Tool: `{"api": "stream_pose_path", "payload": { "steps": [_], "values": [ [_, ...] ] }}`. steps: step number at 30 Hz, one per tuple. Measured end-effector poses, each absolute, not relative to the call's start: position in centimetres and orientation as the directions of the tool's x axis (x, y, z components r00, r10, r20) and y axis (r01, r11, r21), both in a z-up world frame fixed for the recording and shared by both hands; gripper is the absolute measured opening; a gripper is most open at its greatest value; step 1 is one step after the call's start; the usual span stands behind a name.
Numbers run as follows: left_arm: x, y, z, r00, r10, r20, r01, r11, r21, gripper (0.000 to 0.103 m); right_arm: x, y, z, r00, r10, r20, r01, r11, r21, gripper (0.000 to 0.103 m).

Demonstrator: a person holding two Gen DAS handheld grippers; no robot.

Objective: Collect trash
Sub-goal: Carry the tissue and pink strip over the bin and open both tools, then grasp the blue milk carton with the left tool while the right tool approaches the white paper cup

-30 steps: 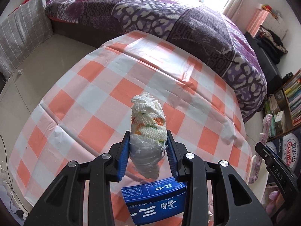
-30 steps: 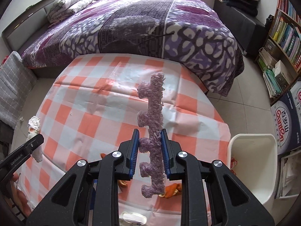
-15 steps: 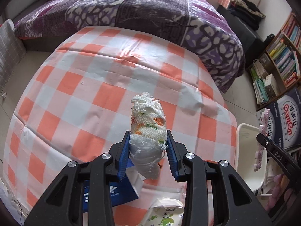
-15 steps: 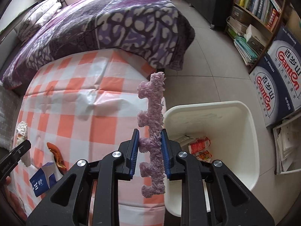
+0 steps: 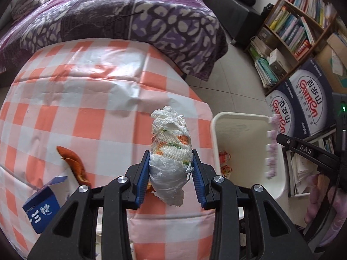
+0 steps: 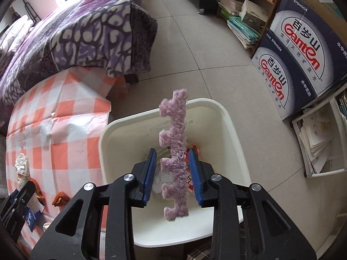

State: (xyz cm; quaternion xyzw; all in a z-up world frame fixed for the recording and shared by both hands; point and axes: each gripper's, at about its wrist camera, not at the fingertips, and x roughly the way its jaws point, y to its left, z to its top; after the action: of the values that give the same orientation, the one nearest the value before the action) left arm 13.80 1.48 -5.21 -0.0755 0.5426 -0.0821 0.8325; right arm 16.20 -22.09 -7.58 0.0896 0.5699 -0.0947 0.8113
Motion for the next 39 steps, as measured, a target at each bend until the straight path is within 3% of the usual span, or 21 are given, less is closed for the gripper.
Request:
{"api": "stream_pose_path", "payload": {
  "steps": [4,7,13,17,21,39],
  "values": [
    [13.7,-2.5,-5.7,0.371,-0.271,-0.889,0.122,0.963,-0.242,0.037,15.8,-24.3,-7.7,0.322,-0.074,-0.944,0.303,0.952,0.028,0.068],
    [13.6,-5.0,-6.3,0.345,-0.316,-0.884,0.161,0.948,-0.276,0.037,15.3,-26.0,-7.5,0.328,-0.085,-0.941,0.346,0.938,0.036,0.078],
    [13.0,-9.3,-7.9,0.296,-0.392,-0.871,0.225,0.915,-0.335,0.038,14.8,-28.9,-8.0,0.312,-0.061,-0.948,0.408,0.910,0.076,0.082],
    [12.6,-10.7,-8.5,0.265,-0.414,-0.871,0.252,0.901,-0.352,0.052,14.6,-29.7,-8.1,0.310,-0.049,-0.949,0.428,0.899,0.094,0.083],
    [12.7,-10.1,-8.4,0.279,-0.390,-0.878,0.242,0.913,-0.329,0.054,14.7,-29.4,-8.1,0.315,-0.037,-0.948,0.427,0.898,0.106,0.084],
    [13.1,1.4,-8.0,0.328,-0.093,-0.940,0.025,0.996,-0.090,0.061,15.6,-20.6,-8.4,0.299,0.025,-0.954,0.221,0.971,0.095,0.084]
  ]
}}
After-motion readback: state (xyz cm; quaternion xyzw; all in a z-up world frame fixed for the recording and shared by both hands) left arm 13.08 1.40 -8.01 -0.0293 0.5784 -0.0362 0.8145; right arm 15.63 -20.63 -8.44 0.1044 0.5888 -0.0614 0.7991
